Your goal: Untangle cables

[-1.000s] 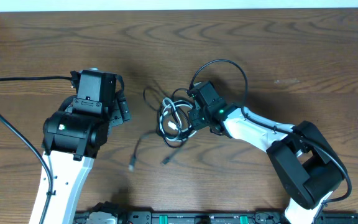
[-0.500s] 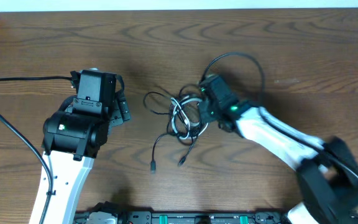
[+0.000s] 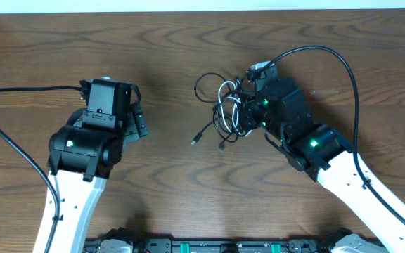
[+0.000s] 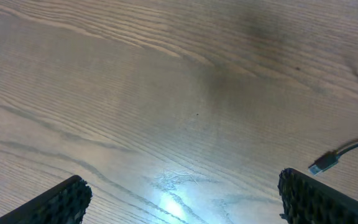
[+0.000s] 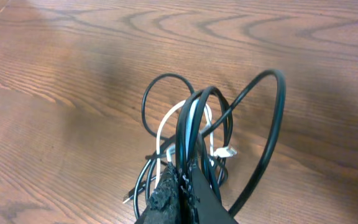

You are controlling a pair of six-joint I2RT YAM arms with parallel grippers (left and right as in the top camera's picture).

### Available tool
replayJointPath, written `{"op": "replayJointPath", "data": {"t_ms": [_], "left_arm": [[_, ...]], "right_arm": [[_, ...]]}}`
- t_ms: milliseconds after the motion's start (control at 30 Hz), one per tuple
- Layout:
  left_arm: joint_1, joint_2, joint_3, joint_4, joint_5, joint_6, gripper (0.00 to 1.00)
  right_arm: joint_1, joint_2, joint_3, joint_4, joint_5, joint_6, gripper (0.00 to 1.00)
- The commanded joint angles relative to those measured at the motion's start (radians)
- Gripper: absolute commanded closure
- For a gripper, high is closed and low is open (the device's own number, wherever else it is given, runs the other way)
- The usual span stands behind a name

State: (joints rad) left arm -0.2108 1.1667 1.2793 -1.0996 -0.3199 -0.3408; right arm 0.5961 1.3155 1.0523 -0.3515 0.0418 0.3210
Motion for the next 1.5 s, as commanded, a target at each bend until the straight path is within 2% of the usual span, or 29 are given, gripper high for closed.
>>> {"op": "replayJointPath", "data": {"t_ms": [0,367,667,867,1033,1200,1333,1400,1467], "left_arm": [[0.005,-0.002,0.001,-0.003,-0.006,-0.009,0.02],[0.005,-0.002,0.001,-0.003,-0.006,-0.009,0.02],[0.005,-0.002,0.001,-0.003,-0.006,-0.009,0.02],[0.005,-0.002,0.001,-0.003,-0.006,-0.009,0.02],[0.005,-0.002,0.001,-0.003,-0.006,-0.009,0.02],[0.005,-0.002,0.001,-0.003,-0.006,-0.009,0.02],[0.005,-0.002,0.001,-0.003,-0.006,-0.009,0.02],[0.005,-0.002,0.001,-0.003,-0.006,-0.009,0.02],[0.005,-0.002,0.001,-0.003,-0.006,-0.009,0.02]], "right_arm": [[0.0,-0.015,0.011,-0.002,0.002,-0.015,0.99],[0.0,-0.037,0.012,0.134,-0.106,-0.009,0.99],[0.0,-0.13,0.012,0.243,-0.105,0.035,0.99],[0.0,-0.15,0.012,0.2,-0.025,-0.014,0.99],[-0.001,-0.145,0.012,0.083,0.144,-0.016,0.98],[-0.001,-0.126,0.012,-0.037,0.343,-0.016,0.75],[-0.001,-0.093,0.012,-0.102,0.413,-0.015,0.3],[-0.001,-0.08,0.011,-0.115,0.406,-0.006,0.19],[0.0,-0.071,0.011,-0.117,0.381,-0.003,0.12]]}}
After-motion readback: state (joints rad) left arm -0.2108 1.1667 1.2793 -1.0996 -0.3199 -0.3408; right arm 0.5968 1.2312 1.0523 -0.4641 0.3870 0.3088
